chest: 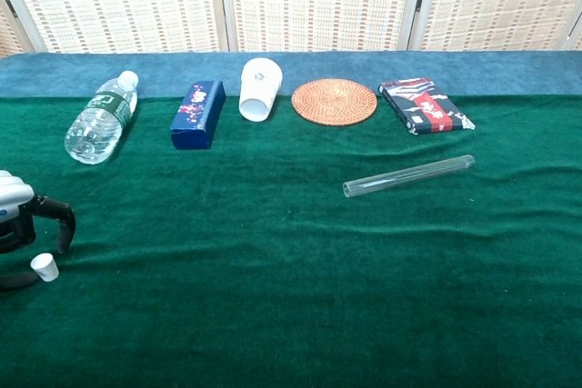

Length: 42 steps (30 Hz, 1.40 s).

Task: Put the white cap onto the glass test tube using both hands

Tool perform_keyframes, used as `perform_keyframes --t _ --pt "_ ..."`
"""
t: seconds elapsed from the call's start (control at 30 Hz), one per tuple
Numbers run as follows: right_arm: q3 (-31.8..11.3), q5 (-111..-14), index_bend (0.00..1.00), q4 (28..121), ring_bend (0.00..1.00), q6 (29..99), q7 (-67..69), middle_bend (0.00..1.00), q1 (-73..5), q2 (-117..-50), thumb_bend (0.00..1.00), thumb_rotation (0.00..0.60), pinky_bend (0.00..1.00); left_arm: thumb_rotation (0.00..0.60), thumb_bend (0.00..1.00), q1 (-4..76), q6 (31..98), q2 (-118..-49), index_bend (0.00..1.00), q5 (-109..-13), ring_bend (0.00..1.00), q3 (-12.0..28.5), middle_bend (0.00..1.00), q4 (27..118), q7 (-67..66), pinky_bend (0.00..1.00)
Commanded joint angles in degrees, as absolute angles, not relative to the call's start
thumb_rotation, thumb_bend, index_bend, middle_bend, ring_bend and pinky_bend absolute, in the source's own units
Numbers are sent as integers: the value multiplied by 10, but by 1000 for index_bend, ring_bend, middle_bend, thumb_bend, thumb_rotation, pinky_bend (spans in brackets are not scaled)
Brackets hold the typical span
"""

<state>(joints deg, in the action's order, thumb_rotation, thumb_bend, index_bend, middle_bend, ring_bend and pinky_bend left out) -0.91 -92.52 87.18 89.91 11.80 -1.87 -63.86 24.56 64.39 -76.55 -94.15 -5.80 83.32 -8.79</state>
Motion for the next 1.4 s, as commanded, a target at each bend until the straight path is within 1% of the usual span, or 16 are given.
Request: perform_keyframes --t 0.03,0.5,0.7,1.07,1.3,1.4 --pt "-10 -925 179 873 348 899 117 189 -19 -639 516 600 159 600 342 245 644 -766 500 -941 919 -58 1000 833 -88 851" --pt "-10 -923 179 878 352 895 110 189 -20 -638 517 600 159 600 345 247 639 -767 508 -936 919 -59 1000 831 -85 851" --pt "-9 -923 179 880 352 893 107 189 -20 -637 517 600 159 600 377 248 637 -766 514 -933 919 -59 1000 832 -85 851" --pt "-9 -922 179 882 354 893 104 190 -20 -638 517 600 160 600 400 247 635 -766 516 -930 918 -60 1000 833 -84 850" --pt "-9 -923 179 883 354 894 102 190 -19 -637 516 600 160 600 447 245 645 -768 570 -934 919 -60 1000 829 -72 850" --pt "-9 -925 179 885 354 895 101 190 -20 -637 516 600 160 600 463 241 659 -773 590 -938 921 -57 1000 820 -61 850"
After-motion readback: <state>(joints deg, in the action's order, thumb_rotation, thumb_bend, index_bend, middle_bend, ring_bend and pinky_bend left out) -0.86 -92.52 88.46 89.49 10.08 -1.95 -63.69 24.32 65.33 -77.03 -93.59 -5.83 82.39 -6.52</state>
